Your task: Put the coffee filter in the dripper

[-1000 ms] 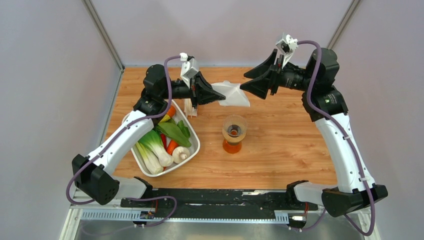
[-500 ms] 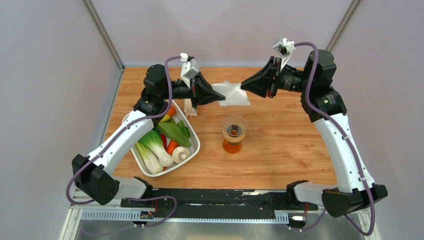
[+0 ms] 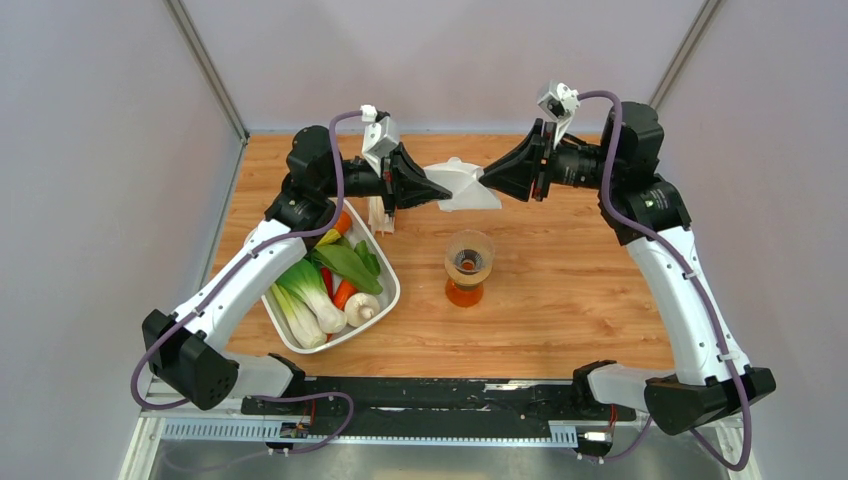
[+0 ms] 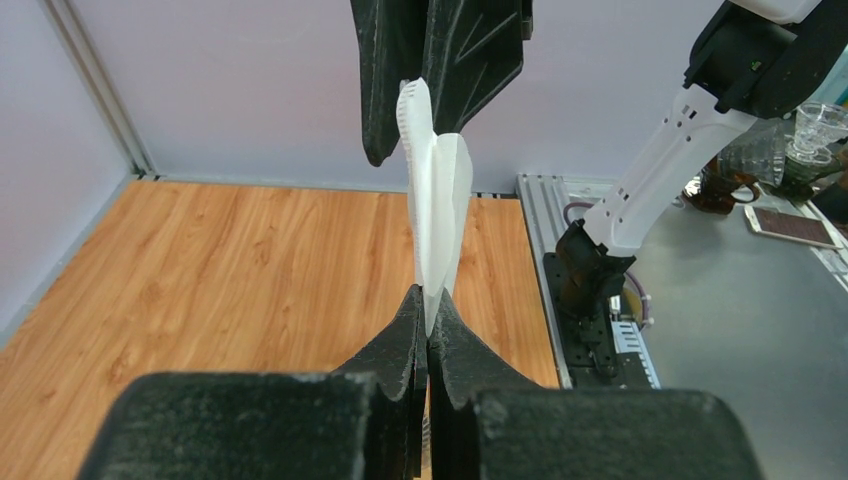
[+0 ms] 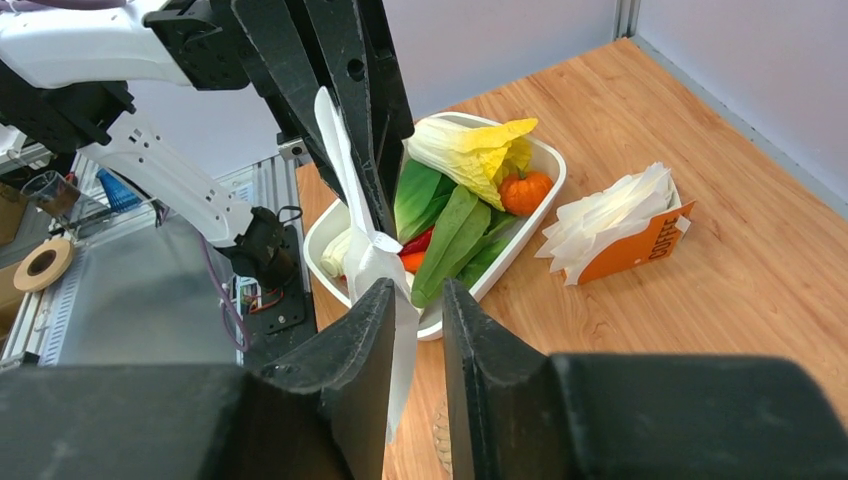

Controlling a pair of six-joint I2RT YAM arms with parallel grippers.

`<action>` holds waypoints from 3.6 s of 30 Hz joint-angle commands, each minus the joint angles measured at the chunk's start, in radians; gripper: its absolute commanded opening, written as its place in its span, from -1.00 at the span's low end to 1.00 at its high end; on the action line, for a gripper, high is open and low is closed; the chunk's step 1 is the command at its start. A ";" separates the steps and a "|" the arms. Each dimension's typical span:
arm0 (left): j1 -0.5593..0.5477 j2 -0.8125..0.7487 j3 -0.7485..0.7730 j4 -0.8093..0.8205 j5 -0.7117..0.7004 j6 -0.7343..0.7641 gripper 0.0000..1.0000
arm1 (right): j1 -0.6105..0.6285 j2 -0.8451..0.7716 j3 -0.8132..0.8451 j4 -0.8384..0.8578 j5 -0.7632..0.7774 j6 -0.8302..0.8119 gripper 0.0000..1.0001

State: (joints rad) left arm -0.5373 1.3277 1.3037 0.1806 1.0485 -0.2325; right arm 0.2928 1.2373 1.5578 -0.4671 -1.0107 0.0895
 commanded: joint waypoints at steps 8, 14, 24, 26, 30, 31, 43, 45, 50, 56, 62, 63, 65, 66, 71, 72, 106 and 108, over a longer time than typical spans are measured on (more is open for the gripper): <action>-0.013 -0.006 0.052 -0.016 0.027 0.059 -0.92 | 0.006 -0.004 0.028 -0.048 -0.090 -0.053 -0.21; -0.013 -0.006 0.048 -0.015 0.022 0.061 -0.92 | 0.007 -0.026 0.024 -0.047 -0.129 -0.065 0.00; -0.014 -0.006 0.053 -0.043 0.023 0.080 -0.92 | 0.008 -0.012 0.053 -0.047 -0.080 -0.051 -0.05; -0.014 -0.011 0.051 -0.055 0.021 0.100 -0.92 | 0.005 -0.010 0.060 -0.046 -0.062 -0.035 -0.22; -0.014 -0.016 0.053 -0.073 0.016 0.123 -0.92 | 0.002 -0.004 0.072 -0.043 -0.041 -0.004 -0.51; -0.013 -0.017 0.054 -0.074 0.015 0.125 -0.92 | 0.002 -0.003 0.069 -0.044 -0.044 -0.003 -0.52; -0.022 -0.021 0.057 -0.071 0.014 0.128 -0.92 | 0.003 -0.002 0.030 -0.058 -0.055 -0.024 -0.53; -0.022 -0.020 0.058 -0.070 0.010 0.129 -0.92 | 0.006 -0.003 0.024 -0.065 -0.059 -0.026 -0.56; -0.026 -0.013 0.065 -0.071 0.010 0.128 -0.91 | 0.015 -0.007 0.013 -0.087 -0.049 -0.041 -0.50; -0.030 0.000 0.073 -0.078 0.006 0.123 -0.87 | 0.021 -0.008 0.010 -0.096 -0.088 -0.045 -0.44; -0.029 0.004 0.072 -0.079 -0.001 0.116 -0.82 | 0.021 -0.023 -0.004 -0.097 -0.141 -0.041 -0.21; -0.030 0.004 0.071 -0.079 -0.001 0.115 -0.80 | 0.021 -0.025 -0.008 -0.098 -0.139 -0.039 -0.16; -0.030 0.004 0.071 -0.077 0.000 0.114 -0.79 | 0.021 -0.025 -0.009 -0.097 -0.132 -0.038 -0.40; -0.030 0.003 0.071 -0.078 0.001 0.114 -0.78 | 0.021 -0.023 -0.006 -0.098 -0.125 -0.034 -0.52; -0.032 -0.001 0.072 -0.090 -0.006 0.103 -0.38 | 0.020 -0.012 0.016 -0.099 -0.038 0.005 -1.00; -0.033 -0.012 0.071 -0.097 -0.031 0.099 -0.12 | 0.019 -0.016 0.017 -0.098 0.015 0.020 -1.00; -0.340 0.093 0.279 -0.349 -1.182 0.063 0.37 | 0.089 -0.109 -0.106 -0.057 0.774 0.351 -1.00; -0.341 0.115 0.292 -0.363 -1.207 0.077 0.38 | 0.088 -0.113 -0.103 -0.055 0.773 0.351 -1.00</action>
State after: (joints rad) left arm -0.8726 1.4113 1.5383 -0.1604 -0.0544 -0.1726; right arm 0.3733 1.1542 1.4128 -0.5350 -0.2501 0.4034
